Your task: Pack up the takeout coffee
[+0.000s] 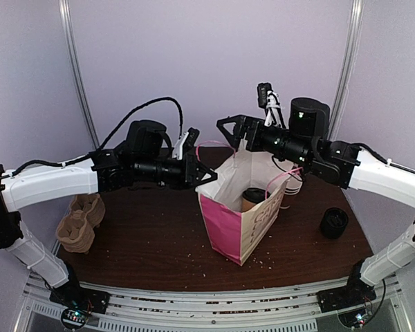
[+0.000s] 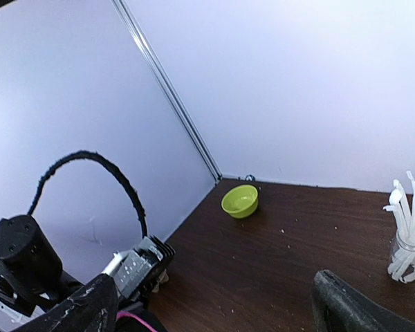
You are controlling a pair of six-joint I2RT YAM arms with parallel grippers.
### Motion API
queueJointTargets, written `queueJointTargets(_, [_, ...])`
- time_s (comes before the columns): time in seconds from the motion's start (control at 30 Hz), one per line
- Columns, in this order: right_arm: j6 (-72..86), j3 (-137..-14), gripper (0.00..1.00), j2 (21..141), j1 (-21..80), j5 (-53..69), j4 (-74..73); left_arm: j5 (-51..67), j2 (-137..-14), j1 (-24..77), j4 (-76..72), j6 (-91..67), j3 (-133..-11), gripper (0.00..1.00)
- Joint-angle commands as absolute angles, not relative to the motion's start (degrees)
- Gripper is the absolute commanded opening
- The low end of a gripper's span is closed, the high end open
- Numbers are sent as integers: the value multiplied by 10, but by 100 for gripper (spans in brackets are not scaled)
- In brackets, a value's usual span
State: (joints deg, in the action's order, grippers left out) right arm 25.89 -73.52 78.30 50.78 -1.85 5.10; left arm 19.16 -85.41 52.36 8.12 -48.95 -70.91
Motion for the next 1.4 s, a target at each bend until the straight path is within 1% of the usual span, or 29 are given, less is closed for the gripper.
queueJointTargets(0.0, [288, -703, 100, 768, 509, -64, 206, 203, -848, 526, 30, -477, -711, 0])
queueJointTargets(0.13, [295, -700, 100, 775, 508, -76, 261, 194, -848, 526, 39, -467, -711, 0])
queueJointTargets(0.4, [315, -750, 100, 828, 505, -84, 332, 196, -849, 527, 47, -450, -713, 0])
queueJointTargets(0.63, [340, -763, 100, 835, 495, -67, 417, 181, -846, 527, 64, -434, -709, 0])
queueJointTargets(0.87, [346, -778, 100, 803, 491, -31, 387, 143, -846, 527, 92, -405, -717, 0])
queueJointTargets(0.97, [312, -792, 100, 777, 488, -23, 303, 131, -846, 526, 107, -388, -726, 0])
queueJointTargets(1.1, [213, -837, 100, 749, 488, -18, 62, 102, -831, 527, 124, -343, -727, 0])
queueJointTargets(1.2, [161, -835, 100, 725, 487, -32, -94, 85, -813, 526, 132, -299, -724, 0])
queueJointTargets(1.37, [133, -804, 100, 701, 487, -33, -240, 87, -794, 527, 143, -219, -723, 0])
